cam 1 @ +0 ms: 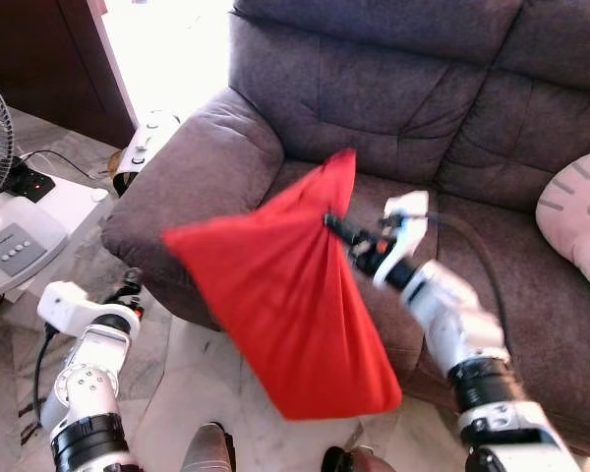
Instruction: Move the pillow to the sofa from floor
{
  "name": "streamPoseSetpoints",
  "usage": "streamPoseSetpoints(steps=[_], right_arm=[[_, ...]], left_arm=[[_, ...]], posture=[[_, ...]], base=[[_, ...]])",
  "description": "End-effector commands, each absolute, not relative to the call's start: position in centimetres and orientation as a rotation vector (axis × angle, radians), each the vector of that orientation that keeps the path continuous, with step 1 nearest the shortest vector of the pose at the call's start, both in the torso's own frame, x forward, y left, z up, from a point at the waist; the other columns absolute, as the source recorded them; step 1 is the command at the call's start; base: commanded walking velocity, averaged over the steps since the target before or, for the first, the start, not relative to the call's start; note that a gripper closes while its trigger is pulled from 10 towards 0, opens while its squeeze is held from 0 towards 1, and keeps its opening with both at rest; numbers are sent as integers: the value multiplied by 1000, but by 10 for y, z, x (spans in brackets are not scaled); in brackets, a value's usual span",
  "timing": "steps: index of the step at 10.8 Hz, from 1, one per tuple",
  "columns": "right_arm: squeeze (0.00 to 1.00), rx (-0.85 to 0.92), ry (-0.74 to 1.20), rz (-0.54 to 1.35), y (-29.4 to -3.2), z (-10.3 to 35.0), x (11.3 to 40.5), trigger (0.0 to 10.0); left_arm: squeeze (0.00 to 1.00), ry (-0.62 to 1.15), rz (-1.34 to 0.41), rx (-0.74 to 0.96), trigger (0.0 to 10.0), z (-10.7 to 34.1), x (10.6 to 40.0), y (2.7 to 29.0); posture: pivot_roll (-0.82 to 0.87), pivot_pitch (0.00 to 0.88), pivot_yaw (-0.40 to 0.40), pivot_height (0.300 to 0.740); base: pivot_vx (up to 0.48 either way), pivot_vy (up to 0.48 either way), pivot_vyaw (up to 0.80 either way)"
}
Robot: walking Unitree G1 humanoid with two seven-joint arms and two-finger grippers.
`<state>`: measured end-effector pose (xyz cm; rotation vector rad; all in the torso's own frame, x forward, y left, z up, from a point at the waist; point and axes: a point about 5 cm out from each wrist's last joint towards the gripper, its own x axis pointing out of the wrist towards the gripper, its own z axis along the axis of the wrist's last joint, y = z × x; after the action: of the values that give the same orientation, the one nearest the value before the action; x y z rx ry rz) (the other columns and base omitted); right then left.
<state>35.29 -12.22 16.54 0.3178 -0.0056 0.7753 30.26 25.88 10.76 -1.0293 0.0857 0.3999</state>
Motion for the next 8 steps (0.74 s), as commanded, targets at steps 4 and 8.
streamPoseSetpoints(steps=[4, 8], right_arm=[[0, 337, -171, 858, -124, 206, 345, 0], [0, 351, -156, 890, -125, 205, 335, 0]], left_arm=[[0, -56, 169, -1211, 10000, 110, 323, 239], [0, -39, 184, -1340, 10000, 94, 340, 239]], posture=[[141, 187, -64, 703], [119, 206, -64, 703]], base=[[0, 0, 0], [0, 0, 0]])
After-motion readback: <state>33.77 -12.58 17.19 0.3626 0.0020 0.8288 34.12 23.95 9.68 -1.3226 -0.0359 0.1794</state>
